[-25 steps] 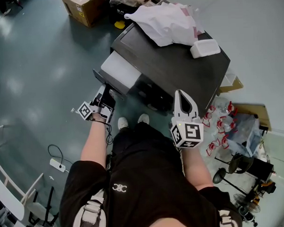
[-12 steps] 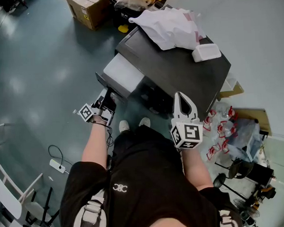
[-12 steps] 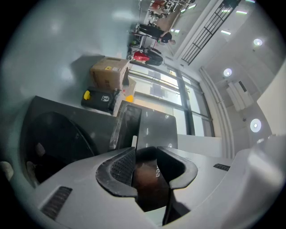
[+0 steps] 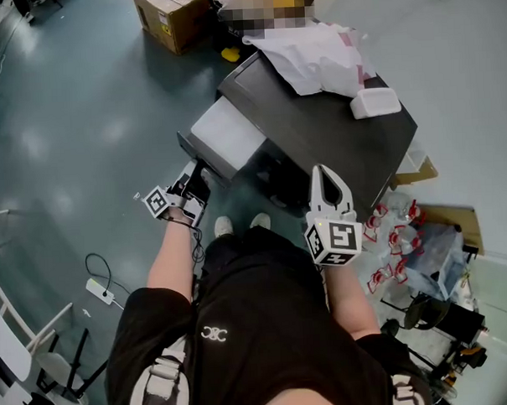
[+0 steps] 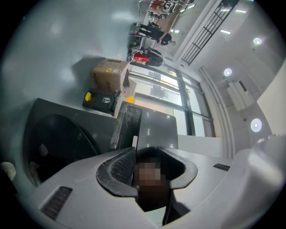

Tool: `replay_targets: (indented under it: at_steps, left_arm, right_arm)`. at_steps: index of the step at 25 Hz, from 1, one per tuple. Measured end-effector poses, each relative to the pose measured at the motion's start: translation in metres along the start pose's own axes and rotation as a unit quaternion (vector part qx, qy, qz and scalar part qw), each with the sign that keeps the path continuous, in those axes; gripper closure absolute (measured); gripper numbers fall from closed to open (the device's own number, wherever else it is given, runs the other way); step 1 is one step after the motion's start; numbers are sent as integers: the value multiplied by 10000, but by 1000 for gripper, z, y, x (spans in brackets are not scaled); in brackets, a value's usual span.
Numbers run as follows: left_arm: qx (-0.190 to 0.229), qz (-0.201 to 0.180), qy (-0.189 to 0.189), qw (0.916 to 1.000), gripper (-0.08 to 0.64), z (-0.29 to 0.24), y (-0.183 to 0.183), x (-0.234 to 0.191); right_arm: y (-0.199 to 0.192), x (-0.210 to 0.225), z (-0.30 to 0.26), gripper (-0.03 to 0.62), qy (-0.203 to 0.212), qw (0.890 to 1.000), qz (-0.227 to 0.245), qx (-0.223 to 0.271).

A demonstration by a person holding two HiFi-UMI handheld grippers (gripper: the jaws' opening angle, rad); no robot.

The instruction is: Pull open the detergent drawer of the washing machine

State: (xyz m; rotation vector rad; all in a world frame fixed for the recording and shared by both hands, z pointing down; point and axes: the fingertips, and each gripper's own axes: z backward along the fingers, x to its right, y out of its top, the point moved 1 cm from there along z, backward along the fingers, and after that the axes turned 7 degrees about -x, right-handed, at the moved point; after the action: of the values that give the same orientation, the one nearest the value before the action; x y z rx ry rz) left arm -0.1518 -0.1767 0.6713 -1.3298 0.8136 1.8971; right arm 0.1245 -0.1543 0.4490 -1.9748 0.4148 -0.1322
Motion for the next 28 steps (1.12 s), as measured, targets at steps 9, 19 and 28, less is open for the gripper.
replay_targets:
  at_steps: [9, 19, 28]
  left_arm:
    - [111, -24, -5, 9999, 414, 42, 0, 8]
    - [455, -49, 41, 9989, 414, 96, -1, 17]
    - [735, -203, 128, 9970, 413, 138, 5, 26]
  right_arm:
    - [0, -20, -4, 591, 298, 9996, -14, 17]
    - [8, -54, -12, 591, 706, 9974, 87, 142]
    - [15, -78, -14, 589, 1016, 9944, 207, 224]
